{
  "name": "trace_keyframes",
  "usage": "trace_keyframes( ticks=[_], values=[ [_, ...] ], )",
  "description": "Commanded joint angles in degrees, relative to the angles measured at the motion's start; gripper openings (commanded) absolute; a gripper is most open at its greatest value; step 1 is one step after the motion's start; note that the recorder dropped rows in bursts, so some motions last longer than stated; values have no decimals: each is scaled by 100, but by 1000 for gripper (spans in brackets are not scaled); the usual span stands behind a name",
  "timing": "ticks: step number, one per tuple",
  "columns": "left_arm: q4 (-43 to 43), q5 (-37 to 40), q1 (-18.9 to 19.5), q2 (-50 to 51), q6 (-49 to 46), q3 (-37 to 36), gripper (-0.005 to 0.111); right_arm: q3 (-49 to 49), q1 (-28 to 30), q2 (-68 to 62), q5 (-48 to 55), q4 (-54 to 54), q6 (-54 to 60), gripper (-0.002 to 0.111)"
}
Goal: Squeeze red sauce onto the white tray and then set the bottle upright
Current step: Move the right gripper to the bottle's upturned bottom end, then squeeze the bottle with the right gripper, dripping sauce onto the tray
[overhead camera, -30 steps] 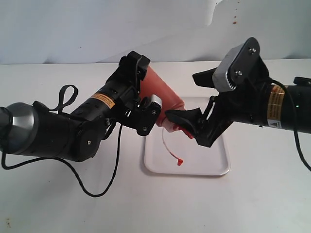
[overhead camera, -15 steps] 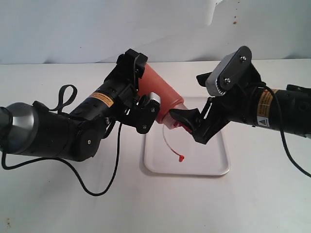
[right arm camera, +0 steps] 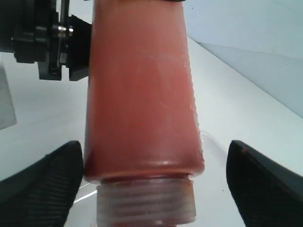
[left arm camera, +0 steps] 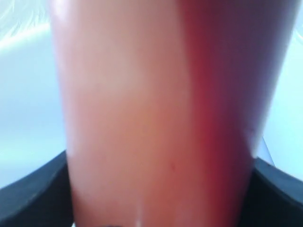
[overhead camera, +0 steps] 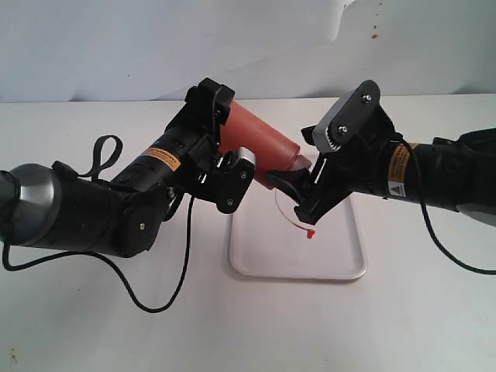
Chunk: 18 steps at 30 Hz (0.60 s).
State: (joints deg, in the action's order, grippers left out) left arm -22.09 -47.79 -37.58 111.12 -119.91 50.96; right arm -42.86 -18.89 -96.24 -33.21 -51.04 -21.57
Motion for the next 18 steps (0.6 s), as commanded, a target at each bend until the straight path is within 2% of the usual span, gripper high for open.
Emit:
trace_keyframes(
  ticks=[1,6,12,15,18],
  values=[
    [-31,-294,-35,-98,123,38,0,-59,-6,-23,29,-23,152,75],
    [-6,-204,-35,-98,123,38,0,-165,-6,-23,236,-962,273,75],
    [22,-162,-35,-98,123,38,0,-637,-318,-23,1015,-898,251,75],
    [21,-162,-35,-98,97,38,0,-803,-593,-23,1227,-708,181,84],
    [21,-188,-35,-98,-6,38,0,-967,-886,-23,1908,-519,181,89]
  ],
)
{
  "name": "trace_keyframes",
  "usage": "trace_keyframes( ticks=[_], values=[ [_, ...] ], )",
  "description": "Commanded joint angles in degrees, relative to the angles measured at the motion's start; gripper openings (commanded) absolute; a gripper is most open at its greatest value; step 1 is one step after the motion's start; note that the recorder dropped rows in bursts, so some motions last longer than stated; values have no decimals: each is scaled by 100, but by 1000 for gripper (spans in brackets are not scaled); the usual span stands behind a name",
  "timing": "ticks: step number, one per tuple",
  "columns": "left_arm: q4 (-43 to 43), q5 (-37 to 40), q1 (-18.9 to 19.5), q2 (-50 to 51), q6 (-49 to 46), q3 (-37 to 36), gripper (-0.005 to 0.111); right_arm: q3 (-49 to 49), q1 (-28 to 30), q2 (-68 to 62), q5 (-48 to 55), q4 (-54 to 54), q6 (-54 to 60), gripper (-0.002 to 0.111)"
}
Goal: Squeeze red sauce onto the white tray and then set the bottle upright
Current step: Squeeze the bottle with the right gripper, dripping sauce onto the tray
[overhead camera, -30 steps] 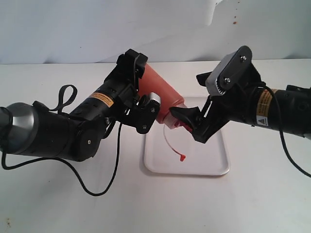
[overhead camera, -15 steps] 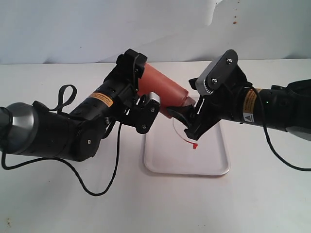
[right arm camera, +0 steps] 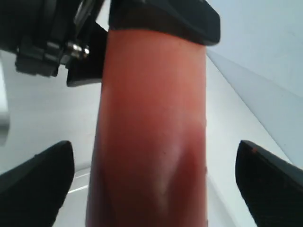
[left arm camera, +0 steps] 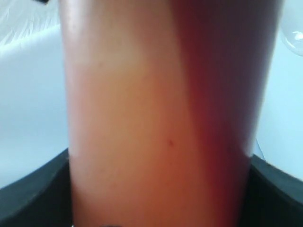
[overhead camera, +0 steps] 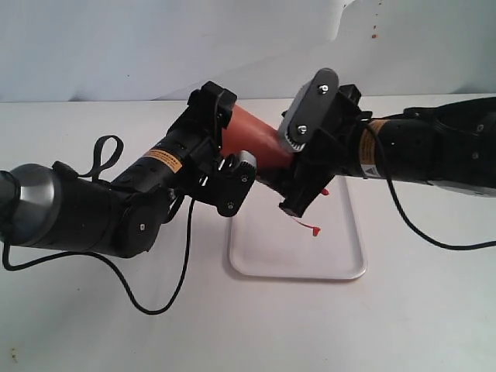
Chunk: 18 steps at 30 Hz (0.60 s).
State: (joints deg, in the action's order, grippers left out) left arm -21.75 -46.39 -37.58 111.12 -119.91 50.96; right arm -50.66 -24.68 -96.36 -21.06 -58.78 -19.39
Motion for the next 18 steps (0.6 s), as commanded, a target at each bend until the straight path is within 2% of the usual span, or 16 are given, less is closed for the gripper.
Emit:
trace_keyframes(
  ticks=[1,8,13,18],
  values=[
    [-23,-355,-35,-98,-6,38,0,-211,-368,-10,844,269,-36,89],
    [181,-1148,-35,-98,-6,-186,0,-278,-466,-10,969,285,-57,89],
    [433,-1253,-35,-98,-6,-235,0,-278,-466,-10,537,285,-206,89],
    [488,-2004,-35,-98,-6,-428,0,-278,-456,-10,485,285,-206,89]
  ],
)
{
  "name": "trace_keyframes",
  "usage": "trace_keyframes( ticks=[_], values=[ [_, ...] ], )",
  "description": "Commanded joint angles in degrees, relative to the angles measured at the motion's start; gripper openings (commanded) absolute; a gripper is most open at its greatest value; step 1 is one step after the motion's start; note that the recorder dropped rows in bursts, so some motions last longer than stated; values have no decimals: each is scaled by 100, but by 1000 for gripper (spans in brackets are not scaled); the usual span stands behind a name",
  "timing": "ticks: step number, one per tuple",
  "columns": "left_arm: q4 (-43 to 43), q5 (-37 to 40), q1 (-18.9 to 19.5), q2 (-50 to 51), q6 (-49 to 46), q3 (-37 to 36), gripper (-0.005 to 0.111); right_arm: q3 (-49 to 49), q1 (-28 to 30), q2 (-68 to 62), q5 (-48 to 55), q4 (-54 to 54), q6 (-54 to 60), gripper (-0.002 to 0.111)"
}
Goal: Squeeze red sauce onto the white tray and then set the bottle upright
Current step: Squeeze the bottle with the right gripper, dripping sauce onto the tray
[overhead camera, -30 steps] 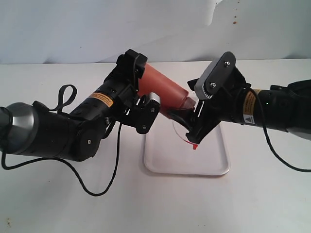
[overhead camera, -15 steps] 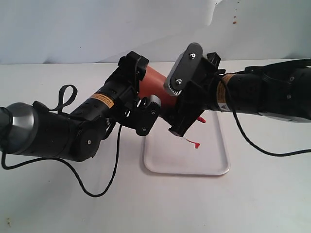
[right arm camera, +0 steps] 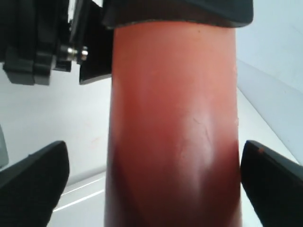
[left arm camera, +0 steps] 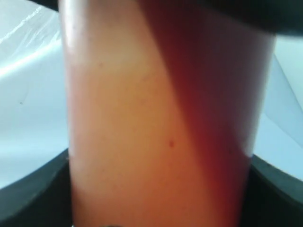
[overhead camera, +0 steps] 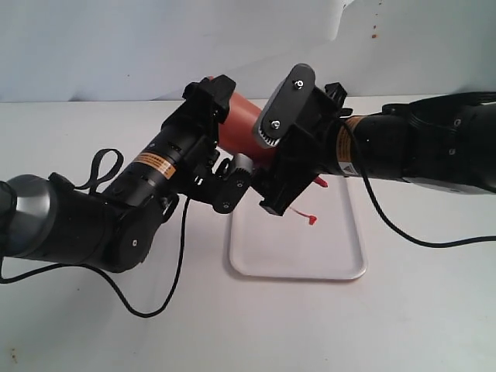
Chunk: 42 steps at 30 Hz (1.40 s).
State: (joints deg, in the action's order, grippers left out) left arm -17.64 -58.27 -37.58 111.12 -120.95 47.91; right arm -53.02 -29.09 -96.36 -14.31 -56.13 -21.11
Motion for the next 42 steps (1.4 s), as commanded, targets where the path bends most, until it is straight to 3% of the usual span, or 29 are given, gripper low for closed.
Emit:
trace_keyframes(
  ticks=[1,7,10,13,20,35,40,42],
  values=[
    [142,-824,-35,-98,98,-119,0,-43,-14,-10,-213,21,-34,89],
    [183,-824,-35,-98,98,-119,0,-43,-14,-10,-199,152,29,89],
    [183,-824,-35,-98,98,-119,0,-43,-14,-10,-199,860,376,79],
    [183,-824,-35,-98,98,-119,0,-43,-14,-10,-199,1402,729,63],
    [174,-824,-35,-98,111,-119,0,-43,-14,-10,-209,1711,1209,0],
    [174,-824,-35,-98,133,-119,0,-43,-14,-10,-429,1827,1504,2],
    [174,-723,-35,-98,131,-119,0,-43,-14,-10,-394,1827,1504,23],
    [174,-723,-35,-85,131,-119,0,-43,-14,-10,-339,1856,1504,39]
  ],
)
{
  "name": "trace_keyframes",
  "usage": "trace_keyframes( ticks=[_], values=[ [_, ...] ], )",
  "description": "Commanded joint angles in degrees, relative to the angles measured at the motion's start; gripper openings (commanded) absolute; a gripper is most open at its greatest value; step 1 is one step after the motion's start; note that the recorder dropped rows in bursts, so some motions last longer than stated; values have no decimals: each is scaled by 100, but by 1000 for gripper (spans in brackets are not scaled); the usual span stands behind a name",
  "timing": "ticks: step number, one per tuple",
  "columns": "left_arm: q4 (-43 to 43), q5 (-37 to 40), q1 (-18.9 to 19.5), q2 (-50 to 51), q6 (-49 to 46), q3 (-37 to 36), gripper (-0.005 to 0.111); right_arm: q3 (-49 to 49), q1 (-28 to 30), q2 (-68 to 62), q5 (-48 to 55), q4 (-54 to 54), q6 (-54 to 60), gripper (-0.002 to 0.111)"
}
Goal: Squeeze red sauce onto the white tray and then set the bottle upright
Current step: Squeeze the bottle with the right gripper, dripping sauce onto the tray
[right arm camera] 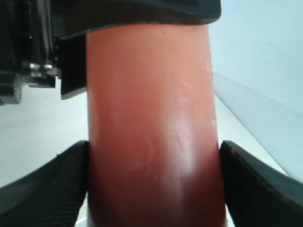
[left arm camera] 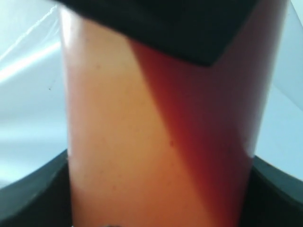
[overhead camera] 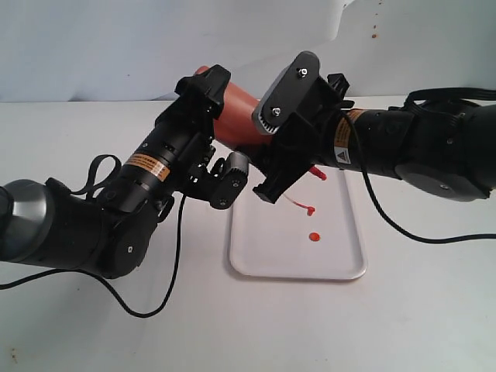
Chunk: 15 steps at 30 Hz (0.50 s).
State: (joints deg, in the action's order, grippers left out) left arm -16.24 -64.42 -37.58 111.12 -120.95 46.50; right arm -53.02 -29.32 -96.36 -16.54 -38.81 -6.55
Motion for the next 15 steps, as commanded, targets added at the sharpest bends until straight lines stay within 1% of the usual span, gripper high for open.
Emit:
trace_keyframes(
  ticks=[1,3,5,6,8,15],
  values=[
    [35,-108,-35,-85,131,22,0,-43,9,-10,-87,210,48,48],
    [35,-108,-35,-85,131,22,0,-43,9,-82,-85,541,48,66],
    [35,-108,-35,-85,131,22,0,-43,9,-224,-85,648,48,78],
    [35,-108,-35,-85,131,22,0,-43,9,-310,-85,648,48,82],
    [35,-108,-35,-85,131,22,0,-43,9,-523,-124,648,48,85],
    [35,-108,-35,-85,131,22,0,-43,9,-604,-391,648,48,85]
  ],
)
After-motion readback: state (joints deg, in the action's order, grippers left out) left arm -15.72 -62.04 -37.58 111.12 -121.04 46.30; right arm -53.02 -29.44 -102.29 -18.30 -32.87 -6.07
